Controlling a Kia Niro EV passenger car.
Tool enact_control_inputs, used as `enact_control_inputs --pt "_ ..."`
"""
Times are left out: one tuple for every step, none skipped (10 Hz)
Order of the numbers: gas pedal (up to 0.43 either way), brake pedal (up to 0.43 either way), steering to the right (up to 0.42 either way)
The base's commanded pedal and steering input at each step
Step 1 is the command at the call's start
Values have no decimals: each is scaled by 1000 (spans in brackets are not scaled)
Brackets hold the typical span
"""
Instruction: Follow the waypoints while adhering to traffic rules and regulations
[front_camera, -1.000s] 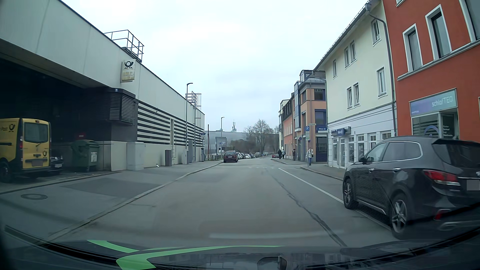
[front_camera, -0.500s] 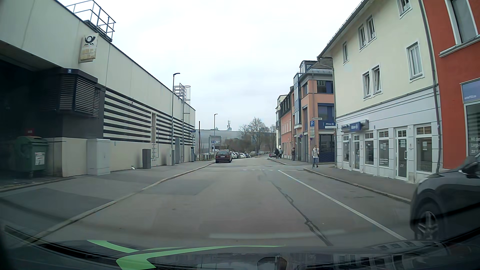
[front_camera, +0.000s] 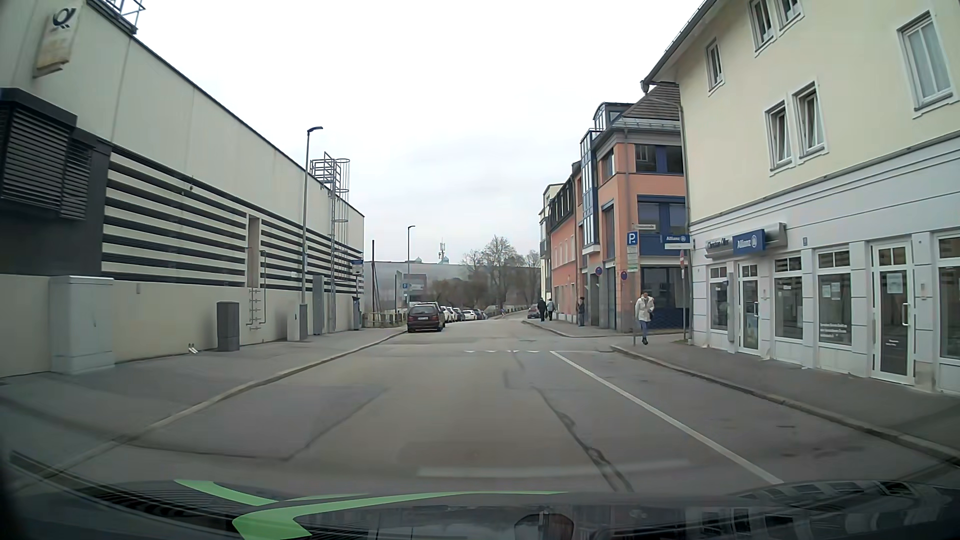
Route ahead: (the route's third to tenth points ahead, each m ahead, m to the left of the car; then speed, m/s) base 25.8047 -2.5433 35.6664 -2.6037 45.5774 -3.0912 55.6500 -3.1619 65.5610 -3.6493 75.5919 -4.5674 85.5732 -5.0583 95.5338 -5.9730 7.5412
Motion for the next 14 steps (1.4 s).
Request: enact_control_inputs --pt "0 146 26" --pt "0 177 22" --pt "0 207 18" --pt "0 232 14" --pt "0 238 10" --pt "0 250 5" --pt "0 262 2" --pt "0 268 -2" --pt "0 268 -5" --pt "0 274 -6" --pt "0 274 -6" --pt "0 274 -6" --pt "0 280 -6" --pt "0 280 -5"
